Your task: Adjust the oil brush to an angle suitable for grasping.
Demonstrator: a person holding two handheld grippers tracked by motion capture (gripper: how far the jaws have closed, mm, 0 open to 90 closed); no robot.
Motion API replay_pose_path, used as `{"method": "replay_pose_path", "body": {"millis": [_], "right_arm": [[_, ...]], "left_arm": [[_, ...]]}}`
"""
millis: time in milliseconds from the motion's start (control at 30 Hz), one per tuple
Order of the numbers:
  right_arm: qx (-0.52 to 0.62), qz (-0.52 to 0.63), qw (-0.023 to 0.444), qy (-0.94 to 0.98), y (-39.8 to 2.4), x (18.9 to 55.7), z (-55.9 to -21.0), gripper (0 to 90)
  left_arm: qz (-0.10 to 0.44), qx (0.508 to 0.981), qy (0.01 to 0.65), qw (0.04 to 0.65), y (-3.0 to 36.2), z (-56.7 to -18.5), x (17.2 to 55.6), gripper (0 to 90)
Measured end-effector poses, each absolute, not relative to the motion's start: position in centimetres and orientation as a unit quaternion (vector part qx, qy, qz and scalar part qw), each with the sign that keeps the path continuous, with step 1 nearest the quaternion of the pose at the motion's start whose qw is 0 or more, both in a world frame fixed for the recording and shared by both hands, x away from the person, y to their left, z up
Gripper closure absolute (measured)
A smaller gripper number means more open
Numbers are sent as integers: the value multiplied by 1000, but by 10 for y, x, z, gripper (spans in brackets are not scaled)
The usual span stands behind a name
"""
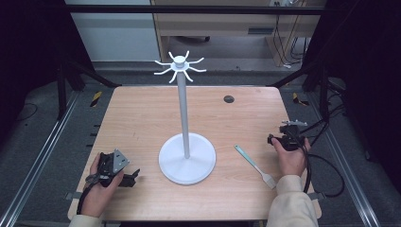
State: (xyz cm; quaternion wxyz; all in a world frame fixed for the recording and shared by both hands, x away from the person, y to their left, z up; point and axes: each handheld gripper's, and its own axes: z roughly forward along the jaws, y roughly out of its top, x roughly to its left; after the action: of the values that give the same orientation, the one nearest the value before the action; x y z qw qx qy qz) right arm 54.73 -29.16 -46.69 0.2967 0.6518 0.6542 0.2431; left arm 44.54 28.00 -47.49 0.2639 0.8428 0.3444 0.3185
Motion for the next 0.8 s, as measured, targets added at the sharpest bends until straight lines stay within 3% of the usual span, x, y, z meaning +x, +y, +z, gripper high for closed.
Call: {"method": "replay_pose_path", "body": {"millis": [167, 400, 800], "right_arm": [[636, 239, 305, 667, -279, 547, -465, 267], [593, 239, 310, 704, -253, 547, -463, 451], [533, 264, 266, 759, -230, 545, -465, 735]], "left_arm": [[320, 840, 348, 267, 282, -474, 445, 28], [319, 840, 347, 267, 281, -474, 445, 28], [319, 841, 347, 266, 281, -474, 445, 28]]}}
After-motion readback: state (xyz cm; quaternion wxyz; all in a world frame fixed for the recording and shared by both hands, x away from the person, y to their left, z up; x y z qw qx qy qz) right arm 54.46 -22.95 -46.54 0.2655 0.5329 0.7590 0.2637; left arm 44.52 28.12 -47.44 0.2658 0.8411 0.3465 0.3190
